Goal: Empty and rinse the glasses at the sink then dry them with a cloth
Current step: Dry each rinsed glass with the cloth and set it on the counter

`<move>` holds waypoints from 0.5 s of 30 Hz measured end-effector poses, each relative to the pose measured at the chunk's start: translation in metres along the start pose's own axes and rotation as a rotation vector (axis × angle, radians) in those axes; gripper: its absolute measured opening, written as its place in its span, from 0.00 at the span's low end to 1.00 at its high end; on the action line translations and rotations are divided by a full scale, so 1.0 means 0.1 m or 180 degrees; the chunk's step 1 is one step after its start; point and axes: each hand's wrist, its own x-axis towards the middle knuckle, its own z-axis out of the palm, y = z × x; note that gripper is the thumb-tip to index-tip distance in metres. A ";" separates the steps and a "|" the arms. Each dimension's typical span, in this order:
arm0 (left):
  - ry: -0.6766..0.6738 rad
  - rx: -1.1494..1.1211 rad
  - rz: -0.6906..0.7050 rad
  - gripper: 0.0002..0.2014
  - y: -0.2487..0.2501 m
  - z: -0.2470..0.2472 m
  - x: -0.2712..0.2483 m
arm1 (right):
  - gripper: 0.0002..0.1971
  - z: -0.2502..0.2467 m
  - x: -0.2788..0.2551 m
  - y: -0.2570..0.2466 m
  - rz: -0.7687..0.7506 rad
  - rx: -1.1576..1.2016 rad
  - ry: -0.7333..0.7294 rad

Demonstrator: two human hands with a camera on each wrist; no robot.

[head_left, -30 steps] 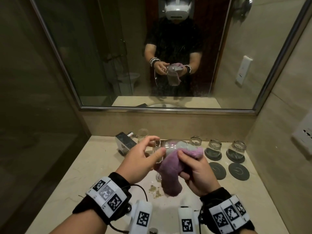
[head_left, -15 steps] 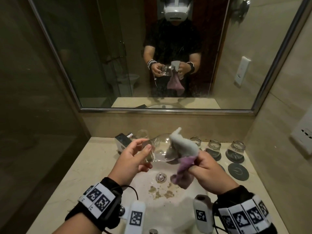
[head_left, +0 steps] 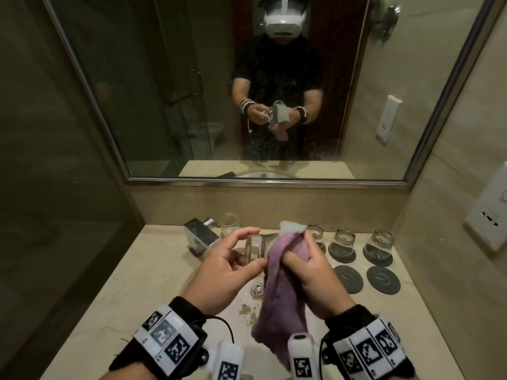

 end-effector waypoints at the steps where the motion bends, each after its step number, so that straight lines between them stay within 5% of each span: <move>1: -0.0023 0.0173 0.0037 0.24 0.01 -0.01 -0.01 | 0.19 0.00 0.00 0.03 0.0068 0.0178 -0.0007; 5: 0.0007 -0.0177 -0.0548 0.29 0.06 0.02 0.02 | 0.23 0.00 -0.03 0.09 -0.0207 0.0121 0.0144; 8: 0.0051 -0.0673 -0.0878 0.24 0.07 0.04 0.04 | 0.24 0.05 -0.07 0.11 -0.0441 -0.0154 0.0148; 15: 0.0026 -0.0632 -0.0595 0.19 0.02 0.02 -0.04 | 0.19 0.04 0.05 0.09 0.0488 0.0342 0.0651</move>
